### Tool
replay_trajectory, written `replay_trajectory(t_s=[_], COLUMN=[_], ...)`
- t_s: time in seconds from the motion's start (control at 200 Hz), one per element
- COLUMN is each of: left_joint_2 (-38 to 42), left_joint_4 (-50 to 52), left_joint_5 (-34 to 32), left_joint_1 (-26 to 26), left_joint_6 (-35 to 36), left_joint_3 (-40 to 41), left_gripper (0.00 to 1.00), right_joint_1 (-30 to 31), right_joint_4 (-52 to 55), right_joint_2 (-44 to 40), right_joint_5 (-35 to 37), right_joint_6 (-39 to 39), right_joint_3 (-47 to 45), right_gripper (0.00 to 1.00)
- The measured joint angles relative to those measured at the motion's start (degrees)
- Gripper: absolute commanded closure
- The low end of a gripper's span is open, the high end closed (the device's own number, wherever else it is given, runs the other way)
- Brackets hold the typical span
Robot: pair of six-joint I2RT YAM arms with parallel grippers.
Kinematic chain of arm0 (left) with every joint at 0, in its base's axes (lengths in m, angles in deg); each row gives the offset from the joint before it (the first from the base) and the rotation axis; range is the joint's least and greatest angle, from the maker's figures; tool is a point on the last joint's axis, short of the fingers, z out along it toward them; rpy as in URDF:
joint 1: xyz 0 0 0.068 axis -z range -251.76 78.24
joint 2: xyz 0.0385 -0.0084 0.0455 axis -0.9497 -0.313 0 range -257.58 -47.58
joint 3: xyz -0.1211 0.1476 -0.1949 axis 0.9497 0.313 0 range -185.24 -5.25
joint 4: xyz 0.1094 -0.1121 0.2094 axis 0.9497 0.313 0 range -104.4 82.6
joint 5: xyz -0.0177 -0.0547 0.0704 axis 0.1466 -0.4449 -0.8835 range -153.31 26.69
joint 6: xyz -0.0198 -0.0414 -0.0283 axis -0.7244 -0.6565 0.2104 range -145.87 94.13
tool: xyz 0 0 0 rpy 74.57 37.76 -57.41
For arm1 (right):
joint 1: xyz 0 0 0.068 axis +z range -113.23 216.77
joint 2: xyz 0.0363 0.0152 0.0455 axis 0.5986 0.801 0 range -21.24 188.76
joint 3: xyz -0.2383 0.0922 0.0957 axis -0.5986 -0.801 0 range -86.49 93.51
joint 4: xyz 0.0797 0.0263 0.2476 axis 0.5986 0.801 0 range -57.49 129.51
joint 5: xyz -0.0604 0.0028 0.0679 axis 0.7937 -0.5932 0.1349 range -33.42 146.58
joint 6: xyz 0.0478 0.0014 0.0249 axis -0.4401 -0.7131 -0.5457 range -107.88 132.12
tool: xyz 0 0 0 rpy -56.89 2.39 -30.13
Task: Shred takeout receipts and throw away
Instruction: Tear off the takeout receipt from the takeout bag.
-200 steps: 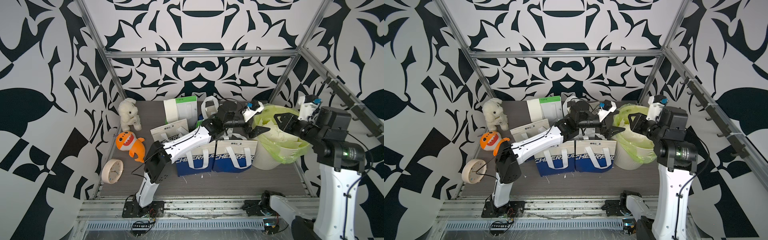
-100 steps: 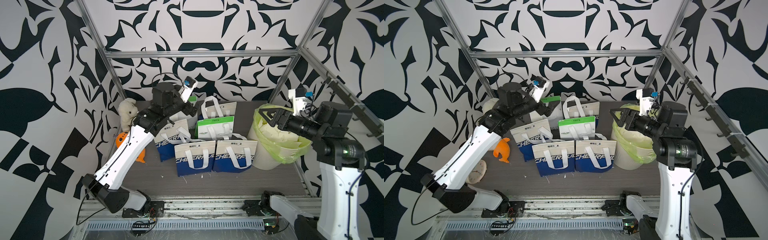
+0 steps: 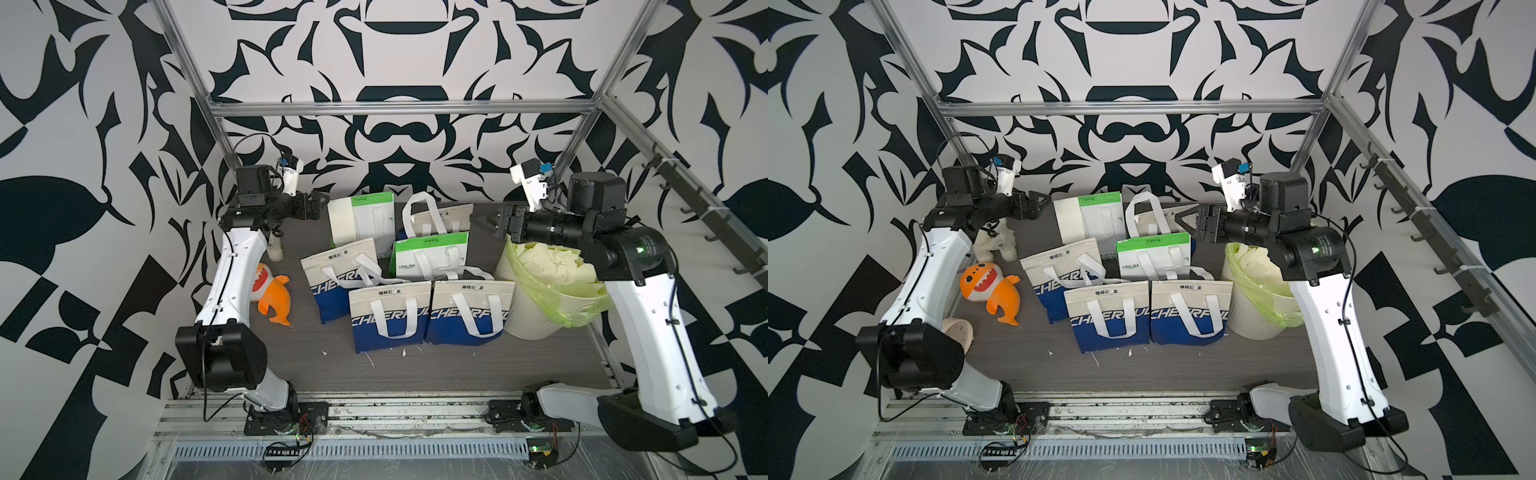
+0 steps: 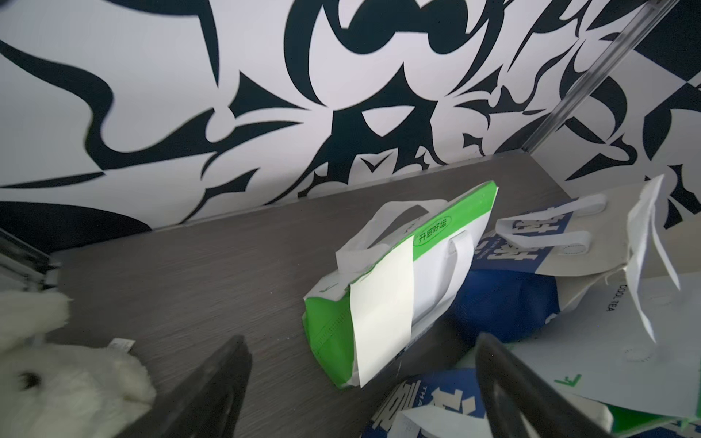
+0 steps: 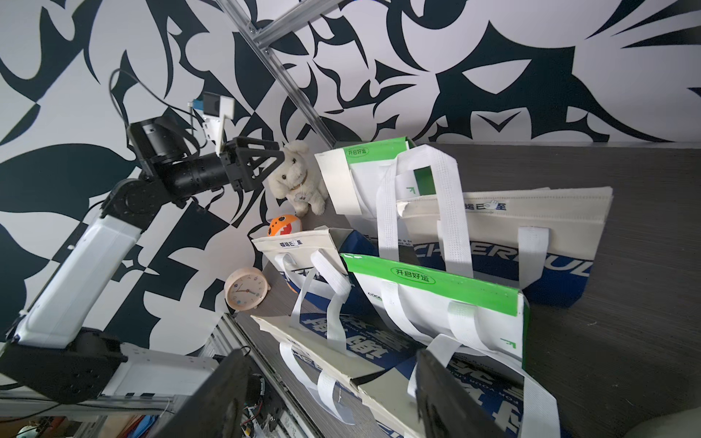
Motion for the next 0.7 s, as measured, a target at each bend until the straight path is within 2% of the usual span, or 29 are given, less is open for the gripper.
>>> replay_trajectory(t_s=[0.13,0.145,0.285,0.58,0.7], left_joint_2=[-5.11,-5.79,-11.32,-14.08,-14.05], left_joint_4=[-0.13,-0.17,-2.36,-2.84,-2.93], left_joint_5=[7.15,7.89,13.92,19.02,19.93], left_joint_1=[-1.18,-1.27,-1.86,-1.57,-0.87], left_joint_6=[-1.22,-1.25,-3.39,-3.61,-3.13], left_joint_3=[-2.12,-2.56,-4.33,-5.33,-5.33], left_gripper=[0.14,0.18,0.27,0.4,0.61], right_joint_1=[3.58,4.09,7.67,12.57,14.69], right_joint_4=[0.76,1.05,3.34,4.52,4.35], right_joint_2=[1.09,1.27,2.51,7.61,11.17], right_joint_5=[2.43,2.78,5.73,10.91,12.61], right_joint_6=[1.11,1.2,2.51,3.19,3.5], right_joint_3=[0.13,0.15,0.24,4.35,6.99], right_gripper=[0.31,0.31,0.31,0.33,0.35])
